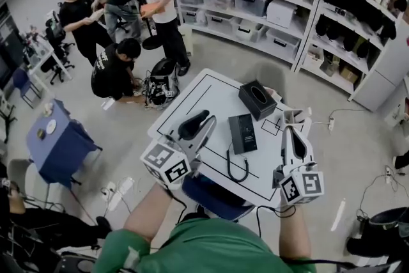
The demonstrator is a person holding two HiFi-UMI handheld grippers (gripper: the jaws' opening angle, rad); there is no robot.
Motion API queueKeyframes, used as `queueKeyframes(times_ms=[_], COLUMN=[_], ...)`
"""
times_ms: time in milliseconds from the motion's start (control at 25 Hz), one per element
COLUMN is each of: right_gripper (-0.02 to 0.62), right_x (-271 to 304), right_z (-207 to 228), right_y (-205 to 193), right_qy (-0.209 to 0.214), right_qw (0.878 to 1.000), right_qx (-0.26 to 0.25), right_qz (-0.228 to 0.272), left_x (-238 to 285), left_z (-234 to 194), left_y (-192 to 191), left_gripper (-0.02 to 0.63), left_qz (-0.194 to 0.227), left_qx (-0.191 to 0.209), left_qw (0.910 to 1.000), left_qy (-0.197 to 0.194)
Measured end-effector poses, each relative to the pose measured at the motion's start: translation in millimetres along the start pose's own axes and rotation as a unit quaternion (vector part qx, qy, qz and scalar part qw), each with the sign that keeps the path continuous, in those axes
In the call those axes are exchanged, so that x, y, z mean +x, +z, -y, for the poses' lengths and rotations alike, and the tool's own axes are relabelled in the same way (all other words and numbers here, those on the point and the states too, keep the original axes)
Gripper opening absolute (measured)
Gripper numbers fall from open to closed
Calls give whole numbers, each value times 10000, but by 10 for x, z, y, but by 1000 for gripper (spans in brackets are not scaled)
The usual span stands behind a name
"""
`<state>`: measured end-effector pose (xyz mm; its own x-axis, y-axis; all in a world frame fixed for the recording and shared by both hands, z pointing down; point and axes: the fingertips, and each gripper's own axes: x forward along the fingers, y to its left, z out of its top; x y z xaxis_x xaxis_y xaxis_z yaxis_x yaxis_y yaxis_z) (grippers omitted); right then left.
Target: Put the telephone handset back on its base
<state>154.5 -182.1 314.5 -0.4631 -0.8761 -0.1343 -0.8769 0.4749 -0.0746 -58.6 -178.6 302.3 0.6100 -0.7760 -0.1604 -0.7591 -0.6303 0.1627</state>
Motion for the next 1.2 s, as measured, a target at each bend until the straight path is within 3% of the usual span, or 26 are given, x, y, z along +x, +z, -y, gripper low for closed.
queueKeyframes(times_ms=[920,1200], right_gripper=[23,23], right_x=[28,314], right_z=[47,68], right_y=[-123,-46], right_qy=[50,364], right_qw=[9999,9989], right_qx=[119,91], right_qz=[-96,269], left_x=[57,147], left_z=[-23,-147], left_y=[-227,-116], left_gripper=[94,94], left_qz=[-379,-220], left_qx=[-89,168], left_qw=[9992,9994], left_qy=[62,221])
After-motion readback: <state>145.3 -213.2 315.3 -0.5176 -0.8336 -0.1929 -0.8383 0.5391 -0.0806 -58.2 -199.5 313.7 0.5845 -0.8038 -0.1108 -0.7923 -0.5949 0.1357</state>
